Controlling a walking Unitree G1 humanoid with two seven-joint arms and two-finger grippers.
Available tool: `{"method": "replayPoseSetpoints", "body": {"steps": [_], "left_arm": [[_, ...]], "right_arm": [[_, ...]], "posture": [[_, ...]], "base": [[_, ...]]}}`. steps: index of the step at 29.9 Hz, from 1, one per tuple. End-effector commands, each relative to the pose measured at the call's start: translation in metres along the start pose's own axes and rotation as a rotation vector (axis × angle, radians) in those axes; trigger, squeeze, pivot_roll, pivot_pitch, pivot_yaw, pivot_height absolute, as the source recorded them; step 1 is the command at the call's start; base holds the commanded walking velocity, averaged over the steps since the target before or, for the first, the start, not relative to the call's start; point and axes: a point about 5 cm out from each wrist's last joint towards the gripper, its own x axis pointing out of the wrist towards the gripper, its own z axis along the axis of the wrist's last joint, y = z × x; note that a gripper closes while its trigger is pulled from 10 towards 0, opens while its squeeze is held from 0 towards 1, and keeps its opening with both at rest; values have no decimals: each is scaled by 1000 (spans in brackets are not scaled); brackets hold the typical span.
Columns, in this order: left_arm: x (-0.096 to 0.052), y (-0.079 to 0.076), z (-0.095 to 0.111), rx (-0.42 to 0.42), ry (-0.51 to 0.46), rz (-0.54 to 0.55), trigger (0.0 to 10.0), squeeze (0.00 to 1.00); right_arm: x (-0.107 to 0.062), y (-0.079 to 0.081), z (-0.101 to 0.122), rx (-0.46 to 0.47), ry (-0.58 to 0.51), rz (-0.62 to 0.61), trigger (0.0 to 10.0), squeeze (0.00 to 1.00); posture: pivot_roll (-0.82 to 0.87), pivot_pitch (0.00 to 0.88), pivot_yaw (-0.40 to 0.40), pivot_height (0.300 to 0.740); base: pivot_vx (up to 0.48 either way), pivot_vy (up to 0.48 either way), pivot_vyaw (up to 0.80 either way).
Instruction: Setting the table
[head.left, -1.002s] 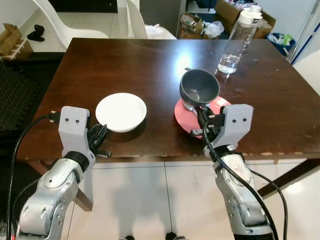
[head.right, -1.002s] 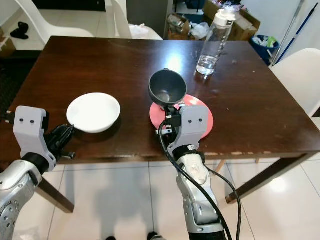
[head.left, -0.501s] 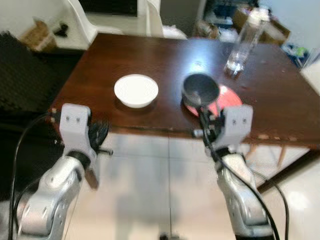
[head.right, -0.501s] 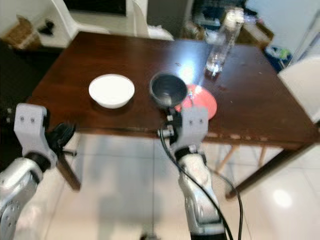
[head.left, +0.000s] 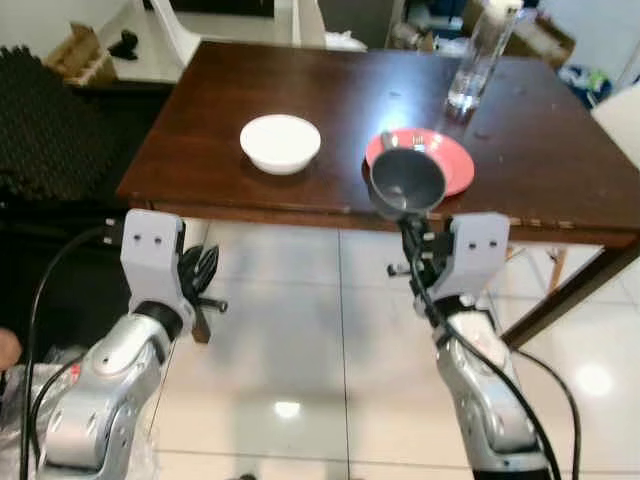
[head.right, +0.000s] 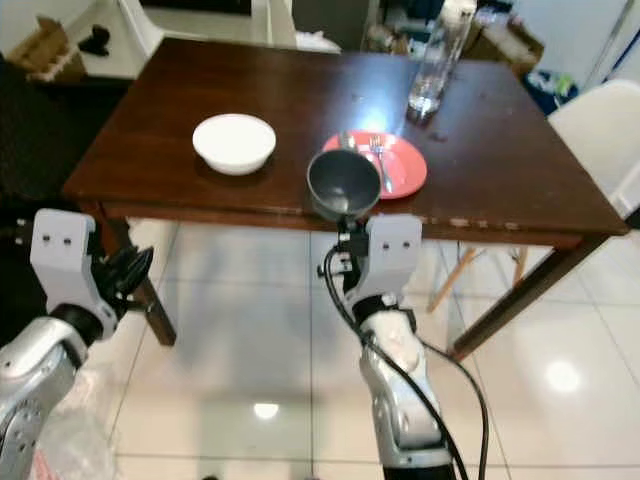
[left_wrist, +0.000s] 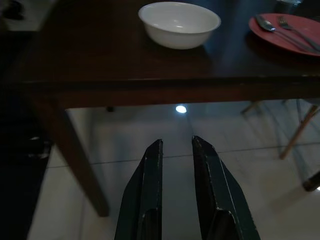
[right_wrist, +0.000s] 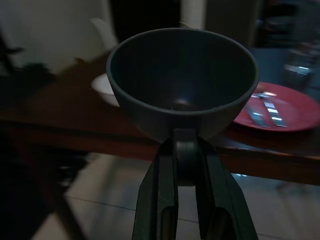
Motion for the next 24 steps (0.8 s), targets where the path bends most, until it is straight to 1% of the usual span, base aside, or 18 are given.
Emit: {"method": "replayPoseSetpoints", "body": {"steps": [1,4,9,19,24], "left_arm": [[-1,2,-4,3,17,7,10000,0],[-1,0,-4,0,18,-1,10000,0],[-1,-1,-4,-4,17,-6,10000,0],[-2,-1,-7,-6,24,-11,10000,0],[-3,0,-12,-5,39,-7,10000,0]], "right_arm": [[-1,-1,0,-3,1,-1,10000,0],[-1,-1,-2,9,15,-9,10000,0],[0,-3,-4,41,31,-25,10000,0],[0,-5,-6,37,41,-31,10000,0],[-2,-6,-9,39,58,-33,10000,0]], "posture": [[3,61,33,740],[3,61,32,740],[3,62,31,740],[3,63,31,740],[2,65,31,740]], "base": [[0,0,0],[0,0,0],[0,0,-800],[0,0,-800],[0,0,-800]]}}
